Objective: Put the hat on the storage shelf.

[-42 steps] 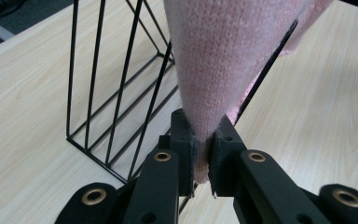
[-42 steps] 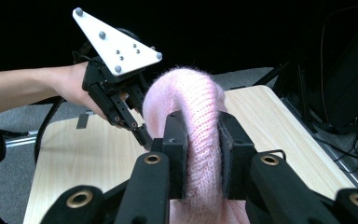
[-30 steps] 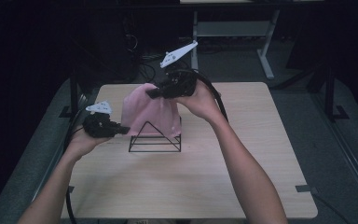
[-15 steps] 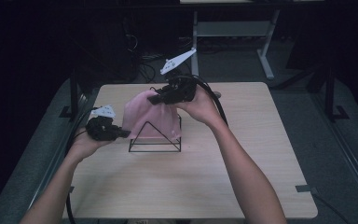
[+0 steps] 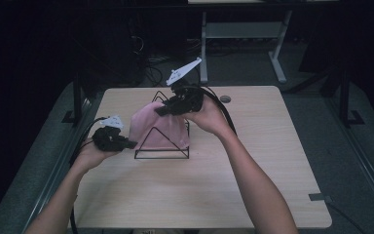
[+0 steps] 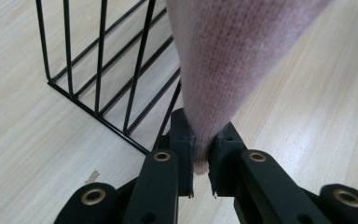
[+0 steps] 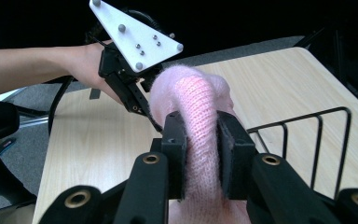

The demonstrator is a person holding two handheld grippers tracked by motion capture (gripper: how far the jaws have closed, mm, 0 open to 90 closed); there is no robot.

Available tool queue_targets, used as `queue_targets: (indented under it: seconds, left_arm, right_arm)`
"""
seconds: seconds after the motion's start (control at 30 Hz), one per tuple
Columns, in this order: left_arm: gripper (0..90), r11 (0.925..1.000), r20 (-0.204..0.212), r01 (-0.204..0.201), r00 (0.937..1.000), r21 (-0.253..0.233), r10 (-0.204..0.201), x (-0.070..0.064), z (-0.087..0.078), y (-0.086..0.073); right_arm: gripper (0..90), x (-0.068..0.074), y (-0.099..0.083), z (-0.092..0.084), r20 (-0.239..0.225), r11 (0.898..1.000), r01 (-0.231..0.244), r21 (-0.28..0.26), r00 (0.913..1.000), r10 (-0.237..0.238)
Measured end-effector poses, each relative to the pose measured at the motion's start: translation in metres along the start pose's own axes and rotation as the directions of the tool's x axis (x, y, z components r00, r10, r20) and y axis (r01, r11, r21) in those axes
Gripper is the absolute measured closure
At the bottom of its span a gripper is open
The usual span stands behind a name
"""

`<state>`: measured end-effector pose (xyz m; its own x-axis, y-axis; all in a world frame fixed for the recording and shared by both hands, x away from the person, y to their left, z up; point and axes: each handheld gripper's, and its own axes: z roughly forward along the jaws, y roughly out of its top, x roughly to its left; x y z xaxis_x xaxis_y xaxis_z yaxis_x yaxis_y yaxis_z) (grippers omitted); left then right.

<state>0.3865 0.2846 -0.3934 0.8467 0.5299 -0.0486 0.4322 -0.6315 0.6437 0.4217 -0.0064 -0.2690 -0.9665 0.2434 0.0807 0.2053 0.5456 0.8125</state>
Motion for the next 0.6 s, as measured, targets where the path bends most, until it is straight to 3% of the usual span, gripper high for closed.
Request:
queue_targets:
  seconds: [0.03,0.33,0.6]
  left_arm:
    - [81.5,0.9997,0.001,0.018,0.9998,-0.013,-0.018,-0.001,0.002,-0.001]
    - [81.4,0.9980,-0.018,-0.017,0.9997,0.061,0.018,-0.002,0.012,-0.002]
    - [81.4,0.9973,-0.016,-0.004,0.9999,0.073,0.005,0.000,0.016,-0.007]
  right_arm:
    - [74.2,0.000,-0.001,0.001,-0.004,1.000,0.000,0.003,1.0000,0.000]
    - [74.1,-0.002,-0.009,0.011,-0.021,1.000,-0.022,0.022,0.9995,0.022]
    - [73.2,-0.003,-0.012,0.017,-0.040,0.999,-0.031,0.034,0.9987,0.032]
